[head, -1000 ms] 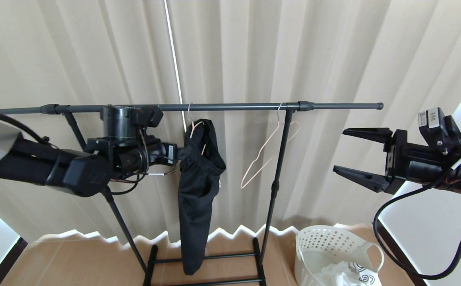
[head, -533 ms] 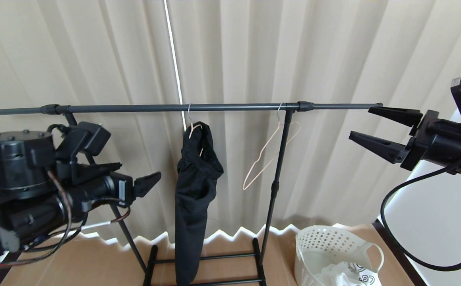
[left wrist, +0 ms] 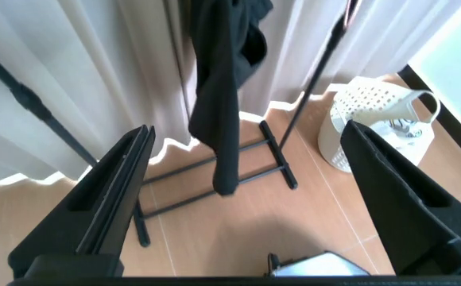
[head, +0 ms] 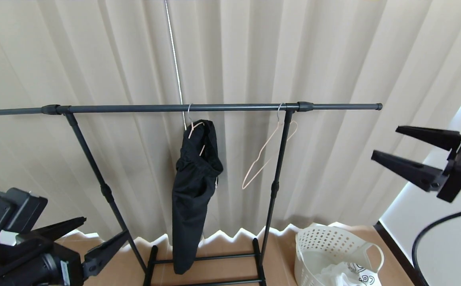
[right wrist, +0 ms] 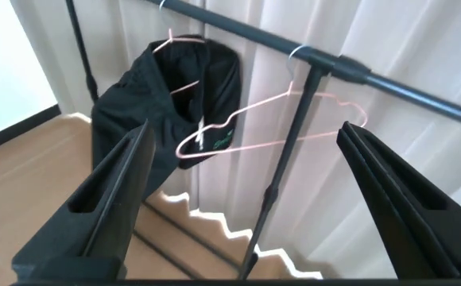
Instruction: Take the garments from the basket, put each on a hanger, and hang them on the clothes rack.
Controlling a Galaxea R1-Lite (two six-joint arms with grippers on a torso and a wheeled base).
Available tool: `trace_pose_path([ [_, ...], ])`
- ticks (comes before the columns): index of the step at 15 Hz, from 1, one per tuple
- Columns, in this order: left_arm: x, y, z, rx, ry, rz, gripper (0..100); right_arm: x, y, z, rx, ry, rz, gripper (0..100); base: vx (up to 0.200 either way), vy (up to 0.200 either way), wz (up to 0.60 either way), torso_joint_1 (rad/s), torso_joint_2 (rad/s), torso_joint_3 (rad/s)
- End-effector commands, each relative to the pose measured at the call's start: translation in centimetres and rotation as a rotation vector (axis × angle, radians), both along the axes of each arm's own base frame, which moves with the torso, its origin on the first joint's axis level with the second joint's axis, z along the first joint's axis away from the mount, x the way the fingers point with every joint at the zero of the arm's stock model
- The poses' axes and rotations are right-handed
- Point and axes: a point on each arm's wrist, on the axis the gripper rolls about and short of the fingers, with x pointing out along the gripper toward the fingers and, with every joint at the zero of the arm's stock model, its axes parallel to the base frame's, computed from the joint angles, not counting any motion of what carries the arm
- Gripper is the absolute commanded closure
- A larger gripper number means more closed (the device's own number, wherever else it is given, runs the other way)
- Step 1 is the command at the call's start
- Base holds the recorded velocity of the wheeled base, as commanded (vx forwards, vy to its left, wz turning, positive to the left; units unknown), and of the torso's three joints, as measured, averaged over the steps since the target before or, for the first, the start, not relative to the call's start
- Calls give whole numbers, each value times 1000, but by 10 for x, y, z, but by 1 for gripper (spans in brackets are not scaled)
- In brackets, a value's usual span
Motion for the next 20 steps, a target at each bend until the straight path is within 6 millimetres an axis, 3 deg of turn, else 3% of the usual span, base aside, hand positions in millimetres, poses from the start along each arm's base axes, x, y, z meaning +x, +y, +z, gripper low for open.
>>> trace_pose_path([
  [1,-29,6,-9,-37,-24,-53,0,-51,0,-24,-22,14,46,0,0,0,0,0,0,0],
  [6,-68,20,-27,-61,-33,-70,0,-122,-13,-104,-56,105,-2,0,0,0,0,0,0,0],
  [9,-90,27,-39,-40,-2,-76,0,-151,-18,-123,-63,155,-17,0,0,0,0,0,0,0],
  [14,-107,33,-52,-33,51,-67,0,-174,-23,-143,-25,239,-62,0,0,0,0,0,0,0],
  [20,-117,39,-58,33,-12,40,0,-177,-29,-143,-31,169,-291,0,0,0,0,0,0,0],
])
